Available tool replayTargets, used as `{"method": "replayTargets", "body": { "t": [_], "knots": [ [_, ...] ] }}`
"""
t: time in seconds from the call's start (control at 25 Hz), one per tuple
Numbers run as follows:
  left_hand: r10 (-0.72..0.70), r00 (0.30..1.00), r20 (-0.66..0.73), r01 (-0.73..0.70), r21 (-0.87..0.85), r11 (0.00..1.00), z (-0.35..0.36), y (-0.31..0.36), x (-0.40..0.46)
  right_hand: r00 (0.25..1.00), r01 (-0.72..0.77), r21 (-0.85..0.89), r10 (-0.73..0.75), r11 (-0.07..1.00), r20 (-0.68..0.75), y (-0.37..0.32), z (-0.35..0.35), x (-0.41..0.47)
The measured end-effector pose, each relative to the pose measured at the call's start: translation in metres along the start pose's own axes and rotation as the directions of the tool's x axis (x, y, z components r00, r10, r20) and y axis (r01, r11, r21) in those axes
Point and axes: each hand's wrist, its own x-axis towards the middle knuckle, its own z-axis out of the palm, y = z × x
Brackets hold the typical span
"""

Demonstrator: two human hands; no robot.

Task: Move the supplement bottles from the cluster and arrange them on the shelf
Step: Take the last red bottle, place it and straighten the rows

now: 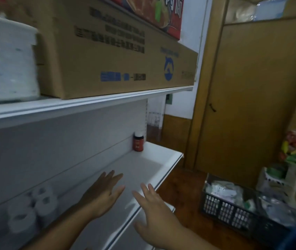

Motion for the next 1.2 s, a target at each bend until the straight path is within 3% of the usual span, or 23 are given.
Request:
{"method": "replayTargets", "body": {
  "t": [0.28,0.56,0.68,0.8,1.04,1.12,1.2],
  "knots": [
    [0.057,0.994,-0.096,-0.072,-0.163,0.984,0.027,0.028,0.168,0.998,-0.055,0.089,0.056,0.994,-0.012,0.122,-0.037,0.119],
    [-0.055,0.966,-0.255,0.017,-0.146,0.989,0.063,0.025,0.329,0.998,-0.061,0.371,0.069,0.927,-0.009,0.244,-0.021,0.285],
    [-0.187,0.940,-0.284,0.112,-0.261,0.959,0.075,0.011,0.385,0.993,-0.113,0.514,0.088,0.850,0.073,0.269,-0.025,0.354],
    [-0.297,0.888,-0.351,0.168,-0.353,0.920,0.092,-0.007,0.405,0.997,-0.054,0.668,0.008,0.742,0.072,0.280,-0.018,0.410],
    [-0.500,0.801,-0.330,0.339,-0.439,0.832,0.087,0.009,0.390,0.990,-0.053,0.691,-0.051,0.721,0.129,0.269,-0.003,0.435],
    [-0.535,0.767,-0.355,0.359,-0.454,0.816,0.071,0.006,0.359,0.972,-0.016,0.690,-0.151,0.723,0.181,0.254,-0.004,0.422],
    [-0.584,0.699,-0.412,0.366,-0.495,0.788,0.051,0.004,0.313,0.922,-0.007,0.772,-0.295,0.635,0.251,0.222,-0.004,0.398]
  ]
}}
